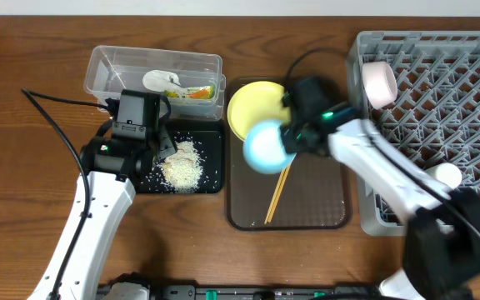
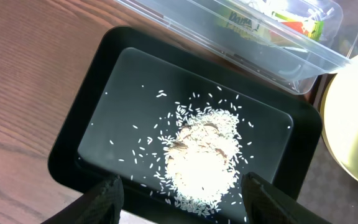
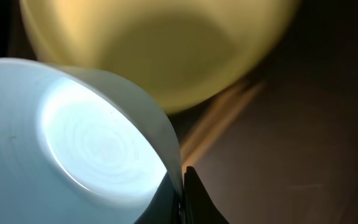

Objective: Sort waste into correct bins and load items into the dishwasher rack
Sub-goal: 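Carry the blue bowl with the right gripper and place it in the rack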

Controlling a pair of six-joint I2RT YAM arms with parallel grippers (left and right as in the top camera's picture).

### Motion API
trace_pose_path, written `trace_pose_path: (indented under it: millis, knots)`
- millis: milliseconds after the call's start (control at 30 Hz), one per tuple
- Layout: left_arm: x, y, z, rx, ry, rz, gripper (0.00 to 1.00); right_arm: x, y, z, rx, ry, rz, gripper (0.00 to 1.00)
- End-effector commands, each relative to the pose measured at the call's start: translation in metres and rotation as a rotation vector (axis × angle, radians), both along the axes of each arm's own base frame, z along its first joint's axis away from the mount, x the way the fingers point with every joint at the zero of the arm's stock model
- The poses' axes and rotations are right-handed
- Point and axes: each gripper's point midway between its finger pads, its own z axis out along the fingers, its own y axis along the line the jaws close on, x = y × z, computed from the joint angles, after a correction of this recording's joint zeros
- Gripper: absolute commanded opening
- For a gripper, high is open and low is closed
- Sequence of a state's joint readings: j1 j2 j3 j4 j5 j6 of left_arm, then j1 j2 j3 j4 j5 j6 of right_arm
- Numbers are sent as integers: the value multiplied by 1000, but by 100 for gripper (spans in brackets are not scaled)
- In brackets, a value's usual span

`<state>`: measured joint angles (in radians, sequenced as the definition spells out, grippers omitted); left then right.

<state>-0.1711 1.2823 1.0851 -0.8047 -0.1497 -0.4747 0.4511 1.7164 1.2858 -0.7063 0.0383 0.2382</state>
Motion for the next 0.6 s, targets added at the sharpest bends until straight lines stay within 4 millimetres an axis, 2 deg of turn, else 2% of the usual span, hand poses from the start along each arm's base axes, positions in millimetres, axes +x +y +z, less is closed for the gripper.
trace_pose_path:
  millis: [0, 133, 267, 400, 567]
  knots:
    - [0, 5, -2, 15, 5, 20, 64, 50, -89, 97, -189, -364, -284, 1]
    - [0, 5, -2, 15, 5, 20, 64, 72, -171, 163, -476, -596, -402, 1]
    - [1, 5, -1, 14, 0, 20, 64, 84, -234, 194, -729, -659, -465, 1]
    - [1, 5, -1, 14, -2, 20, 64, 91, -292, 197, -872, -653, -582, 1]
    - [1, 5, -1, 14, -2, 20, 64, 91, -347, 181, -1009, -603, -743, 1]
